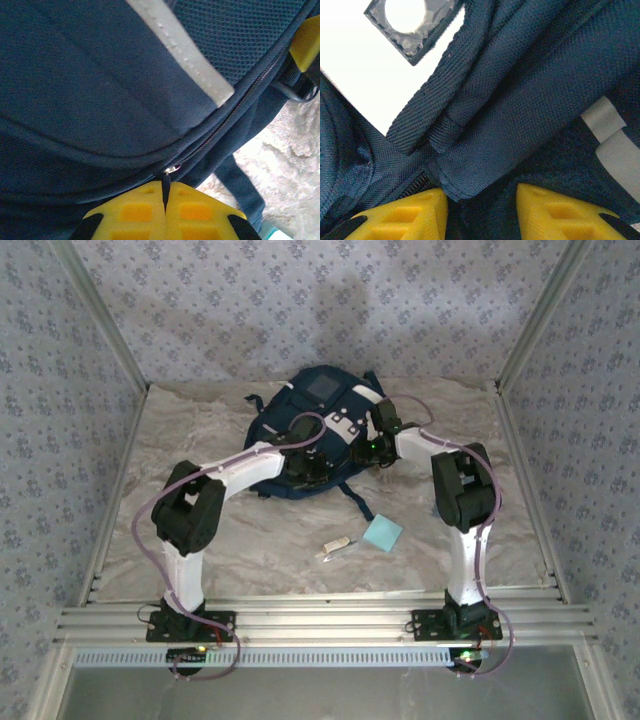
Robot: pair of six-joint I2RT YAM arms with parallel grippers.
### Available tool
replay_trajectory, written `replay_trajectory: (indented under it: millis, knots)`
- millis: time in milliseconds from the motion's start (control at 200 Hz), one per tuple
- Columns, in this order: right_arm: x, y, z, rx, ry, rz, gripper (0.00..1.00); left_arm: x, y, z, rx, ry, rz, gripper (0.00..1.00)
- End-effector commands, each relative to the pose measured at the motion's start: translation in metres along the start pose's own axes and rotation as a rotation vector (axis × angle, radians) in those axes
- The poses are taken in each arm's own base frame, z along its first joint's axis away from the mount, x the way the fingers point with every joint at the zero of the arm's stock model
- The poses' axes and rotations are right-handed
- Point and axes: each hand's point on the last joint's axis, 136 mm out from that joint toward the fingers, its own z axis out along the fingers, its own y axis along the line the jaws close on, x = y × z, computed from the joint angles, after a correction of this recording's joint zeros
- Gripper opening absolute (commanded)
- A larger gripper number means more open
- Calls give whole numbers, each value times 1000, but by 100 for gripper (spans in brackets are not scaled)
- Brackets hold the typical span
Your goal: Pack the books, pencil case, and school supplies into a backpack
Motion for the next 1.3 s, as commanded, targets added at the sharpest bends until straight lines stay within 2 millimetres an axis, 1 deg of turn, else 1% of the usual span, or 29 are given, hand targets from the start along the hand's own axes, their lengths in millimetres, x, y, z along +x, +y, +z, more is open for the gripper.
replay_trajectory:
  millis: [0,80,165,290,345,385,445,515,540,625,675,740,795,845,929,944,959,969,984,1004,1069,1134,1149,1184,1294]
  knots:
    - [-6,-40,14,125,-11,64,42,4,37,-24,-93,21,10,0]
    - [-8,-44,15,129,-9,68,42,4,50,-29,-101,23,0,0]
    - [-11,-46,13,137,-10,65,42,3,59,-33,-114,24,5,0]
    - [-12,-51,9,149,-5,62,42,-5,73,-41,-144,22,27,0]
    - [-15,-55,7,157,-11,66,42,-13,80,-46,-156,2,36,0]
    - [-17,-57,6,158,-14,68,42,-13,88,-50,-175,10,31,0]
    - [-22,-58,4,156,-24,70,42,-17,92,-53,-168,0,24,0]
    - [-28,-54,-3,145,-39,66,42,-16,86,-53,-138,9,15,0]
    - [-31,-51,-6,134,-47,65,42,-21,78,-52,-98,-8,12,0]
    - [-38,-37,-26,88,-85,67,42,-21,54,-47,7,-6,-24,0]
    - [-44,-29,-44,60,-119,64,43,-21,37,-46,75,-9,-41,0]
    - [-43,-20,-66,35,-147,56,44,-23,14,-46,149,-24,-57,0]
    - [-37,-16,-82,16,-158,52,45,-23,-7,-48,218,-39,-61,0]
    - [-28,-12,-95,-2,-156,53,46,-23,-27,-50,278,-49,-65,0]
    - [-5,-9,-110,-38,-146,90,49,-21,-58,-52,356,-61,-59,0]
    - [-1,-8,-112,-48,-147,102,51,-21,-64,-52,369,-62,-56,0]
    - [-3,-6,-117,-61,-162,115,53,-21,-69,-52,383,-65,-54,0]
    - [10,-9,-113,-61,-139,130,54,-21,-73,-53,392,-66,-52,0]
    - [17,-9,-113,-72,-135,146,54,-21,-79,-53,406,-68,-48,0]
    - [23,-7,-114,-91,-132,165,56,-20,-86,-53,424,-67,-44,0]
    - [40,-3,-116,-140,-127,229,57,-19,-109,-54,479,-59,-31,0]
    - [51,-1,-118,-179,-128,280,58,-16,-128,-54,520,-47,-14,0]
    - [54,0,-118,-189,-130,293,61,-16,-132,-54,526,-48,-10,0]
    - [56,1,-120,-203,-137,317,62,-15,-141,-55,541,-48,3,0]
    - [64,7,-122,-247,-142,381,62,-13,-159,-56,574,-49,12,0]
